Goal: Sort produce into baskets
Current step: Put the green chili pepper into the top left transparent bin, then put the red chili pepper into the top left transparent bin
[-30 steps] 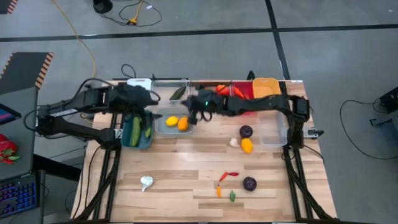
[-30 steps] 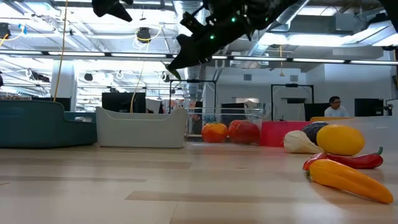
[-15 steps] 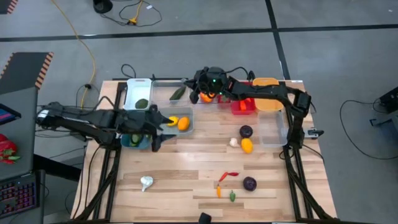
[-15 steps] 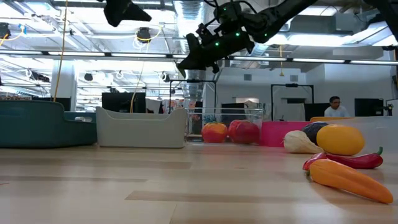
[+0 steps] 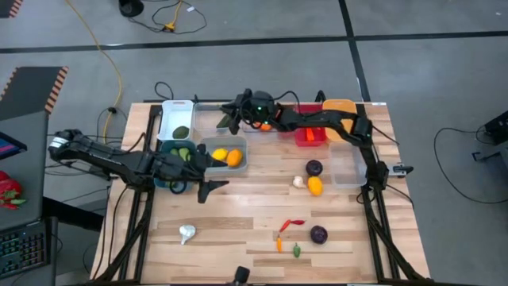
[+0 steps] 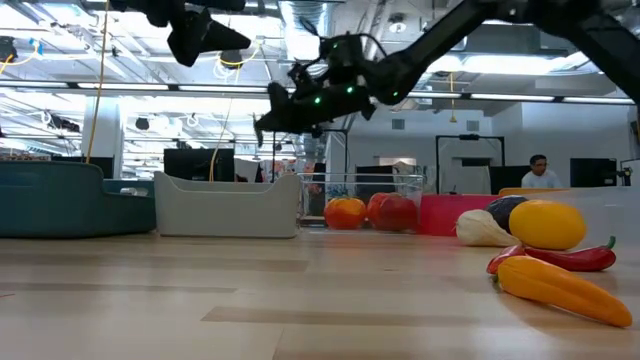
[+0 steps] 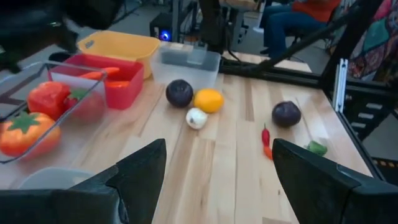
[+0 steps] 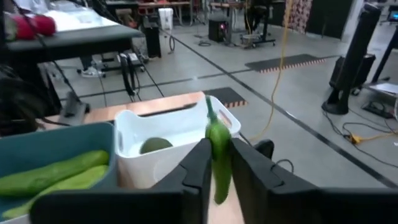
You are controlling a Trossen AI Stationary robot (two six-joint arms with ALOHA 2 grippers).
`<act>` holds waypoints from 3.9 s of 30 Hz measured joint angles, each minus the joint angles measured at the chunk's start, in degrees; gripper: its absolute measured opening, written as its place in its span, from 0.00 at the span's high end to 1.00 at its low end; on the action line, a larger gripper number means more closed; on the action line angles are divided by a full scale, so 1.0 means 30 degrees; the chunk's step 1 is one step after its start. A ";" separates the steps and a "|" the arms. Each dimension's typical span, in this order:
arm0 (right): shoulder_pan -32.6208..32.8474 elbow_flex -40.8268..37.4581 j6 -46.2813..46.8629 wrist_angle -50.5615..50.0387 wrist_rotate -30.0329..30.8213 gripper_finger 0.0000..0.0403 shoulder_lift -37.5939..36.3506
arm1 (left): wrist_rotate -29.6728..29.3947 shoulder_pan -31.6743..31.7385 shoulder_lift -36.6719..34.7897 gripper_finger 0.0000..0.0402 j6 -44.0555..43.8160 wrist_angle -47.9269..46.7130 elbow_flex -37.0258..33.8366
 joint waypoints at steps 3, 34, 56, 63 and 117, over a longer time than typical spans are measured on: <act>-0.0007 0.1092 -0.0009 -0.0874 -0.0007 0.68 0.0738 | 0.0013 -0.0285 0.0000 0.31 0.0007 0.0081 -0.0007; 0.5865 0.4121 0.1054 -3.0914 0.0058 0.48 -1.1405 | -0.1551 -0.0951 0.0092 0.31 0.1057 0.0029 0.0000; 1.7935 0.3072 0.7700 -3.3883 0.1097 0.49 -0.5703 | -0.1334 -0.0958 0.0736 0.31 0.1151 0.0024 0.0007; 1.8781 0.3065 0.9239 -3.5476 0.1086 0.49 -0.3638 | -0.1327 -0.0966 0.0736 0.31 0.1135 0.0037 0.0011; 1.5606 0.0580 0.5370 -3.2059 0.0109 0.81 0.0213 | -0.0926 -0.0966 0.0728 0.31 0.1105 -0.0005 0.0007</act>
